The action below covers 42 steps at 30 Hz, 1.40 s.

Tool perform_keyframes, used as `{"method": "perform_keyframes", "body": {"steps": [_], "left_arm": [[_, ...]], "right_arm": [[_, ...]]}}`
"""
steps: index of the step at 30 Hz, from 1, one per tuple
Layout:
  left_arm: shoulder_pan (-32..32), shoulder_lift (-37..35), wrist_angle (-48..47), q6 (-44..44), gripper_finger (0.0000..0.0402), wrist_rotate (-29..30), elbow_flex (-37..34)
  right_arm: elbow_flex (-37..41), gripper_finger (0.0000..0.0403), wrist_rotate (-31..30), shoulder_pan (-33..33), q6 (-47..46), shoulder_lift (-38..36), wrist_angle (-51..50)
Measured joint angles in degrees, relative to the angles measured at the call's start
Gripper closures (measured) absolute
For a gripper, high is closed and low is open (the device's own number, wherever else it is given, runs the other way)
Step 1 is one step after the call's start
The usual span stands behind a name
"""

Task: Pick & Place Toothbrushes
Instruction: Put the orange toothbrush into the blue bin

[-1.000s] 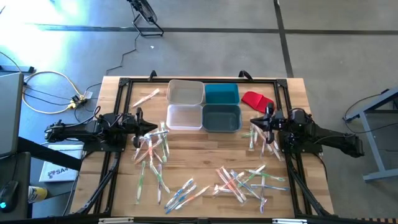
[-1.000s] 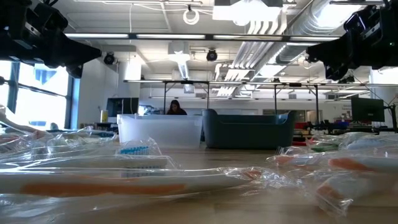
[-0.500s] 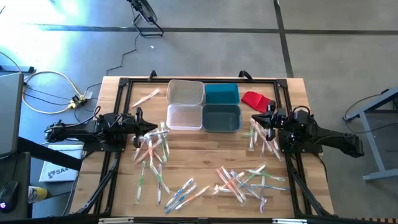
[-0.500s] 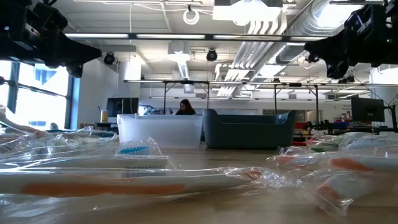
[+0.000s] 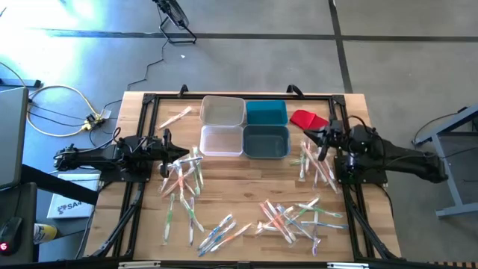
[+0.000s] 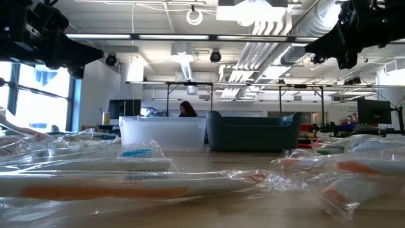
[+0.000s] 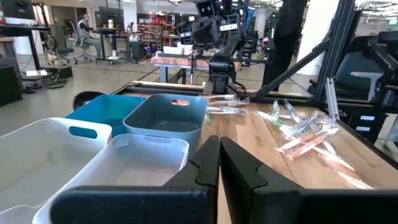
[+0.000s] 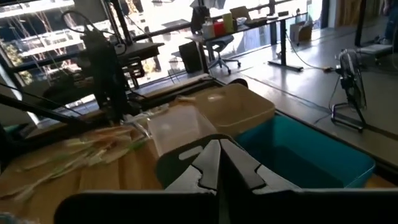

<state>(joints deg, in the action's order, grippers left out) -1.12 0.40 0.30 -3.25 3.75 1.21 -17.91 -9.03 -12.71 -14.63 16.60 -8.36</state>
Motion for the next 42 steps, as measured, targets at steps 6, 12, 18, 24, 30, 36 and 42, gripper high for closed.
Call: {"method": "perform_keyframes", "body": {"steps": [6,12,18,24,30,36,42], "left_arm": [[0.0,0.0,0.0,0.0,0.0391,0.0,0.0],[0.0,0.0,0.0,0.0,0.0391,0.0,0.0],[0.0,0.0,0.0,0.0,0.0391,0.0,0.0],[0.0,0.0,0.0,0.0,0.0391,0.0,0.0],[0.0,0.0,0.0,0.0,0.0391,0.0,0.0],[0.0,0.0,0.0,0.3,0.0391,0.0,0.0],[0.0,0.0,0.1,0.4,0.0391,0.6,0.0]], "right_arm": [[-7.3,0.04,-4.7,0.8,-4.9,9.1,-9.0],[-14.2,0.04,-4.6,0.7,-11.0,16.2,-17.8],[-20.8,0.0401,-4.6,0.7,-14.5,22.3,-27.9],[-24.0,0.0401,-4.4,0.7,-17.3,26.9,-35.5],[-24.1,0.0401,-2.9,0.7,-17.2,30.2,-39.5],[-24.1,0.0401,-1.3,0.7,-17.1,33.1,-41.1],[-24.1,0.0401,-1.5,0.7,-17.1,36.2,-41.0]]}}
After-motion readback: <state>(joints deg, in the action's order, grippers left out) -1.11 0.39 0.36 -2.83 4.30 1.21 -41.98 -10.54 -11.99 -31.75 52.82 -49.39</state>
